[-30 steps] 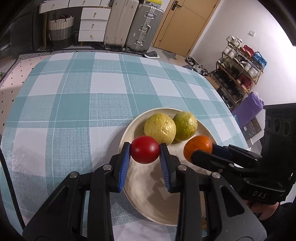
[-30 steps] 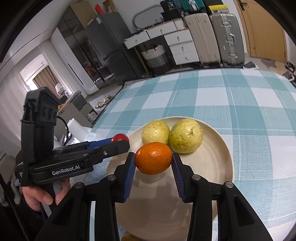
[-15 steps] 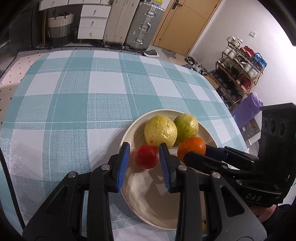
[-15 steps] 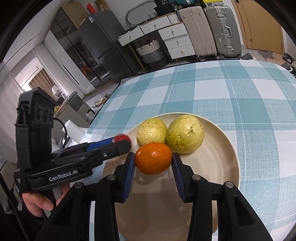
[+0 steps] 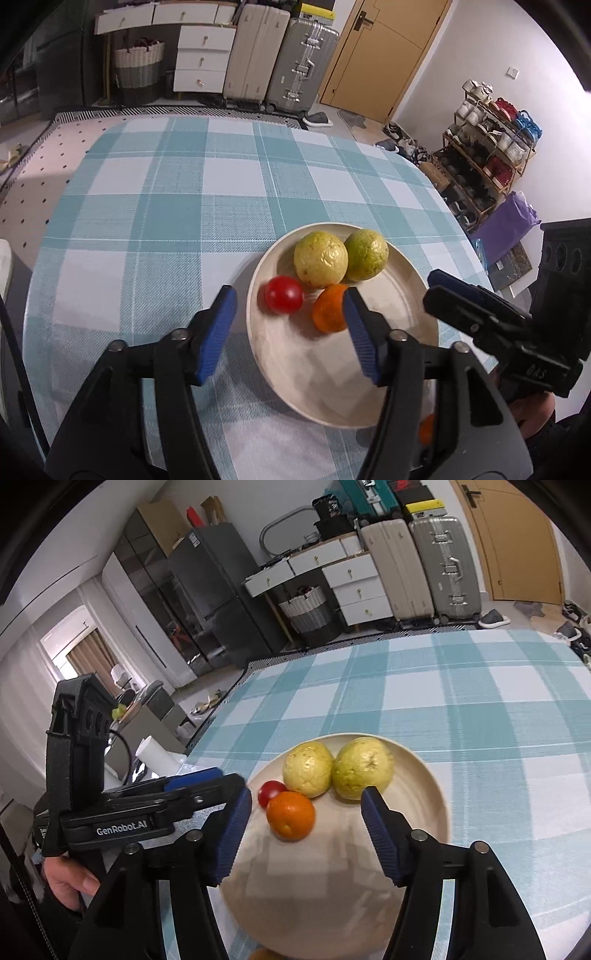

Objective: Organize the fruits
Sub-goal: 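Withdraw both tools from the plate toward the remaining fruits, then grasp the second orange with the right tool, then grasp the small brown fruit with the left tool while the right tool lifts the orange, then carry the orange and brown fruit onto the cream plate and open both tools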

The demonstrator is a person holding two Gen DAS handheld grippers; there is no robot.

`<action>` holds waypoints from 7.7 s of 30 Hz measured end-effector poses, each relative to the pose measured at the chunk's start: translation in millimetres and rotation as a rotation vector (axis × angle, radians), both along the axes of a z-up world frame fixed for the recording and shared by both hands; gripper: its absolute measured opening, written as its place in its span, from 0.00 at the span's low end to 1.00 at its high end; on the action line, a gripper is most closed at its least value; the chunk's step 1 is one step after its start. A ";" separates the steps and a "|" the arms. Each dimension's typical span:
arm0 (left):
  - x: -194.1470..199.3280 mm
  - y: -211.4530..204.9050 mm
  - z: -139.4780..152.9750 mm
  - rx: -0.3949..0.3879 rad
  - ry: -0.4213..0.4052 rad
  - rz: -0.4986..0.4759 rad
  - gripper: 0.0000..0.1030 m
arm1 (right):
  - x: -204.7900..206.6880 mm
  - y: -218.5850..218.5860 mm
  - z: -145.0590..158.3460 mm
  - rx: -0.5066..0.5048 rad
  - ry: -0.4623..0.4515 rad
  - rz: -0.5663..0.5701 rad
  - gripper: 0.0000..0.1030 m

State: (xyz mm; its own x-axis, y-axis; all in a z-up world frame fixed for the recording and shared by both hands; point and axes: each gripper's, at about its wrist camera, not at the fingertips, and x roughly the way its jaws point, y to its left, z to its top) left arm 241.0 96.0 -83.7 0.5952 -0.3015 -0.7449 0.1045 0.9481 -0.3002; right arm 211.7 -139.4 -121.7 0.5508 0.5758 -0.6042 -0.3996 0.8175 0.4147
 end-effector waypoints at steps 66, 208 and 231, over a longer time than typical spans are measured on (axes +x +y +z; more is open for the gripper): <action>-171.3 -26.7 -35.5 0.039 -0.036 0.071 0.99 | -153.1 -52.7 -26.4 -0.047 -0.041 0.037 0.97; -3.3 2.8 -25.7 -0.086 0.031 -0.096 0.21 | -29.1 52.9 -18.8 -0.137 0.030 0.160 0.37; -11.2 15.0 -1.7 -0.142 -0.016 -0.091 0.22 | -29.4 56.8 -4.6 -0.153 -0.030 0.153 0.52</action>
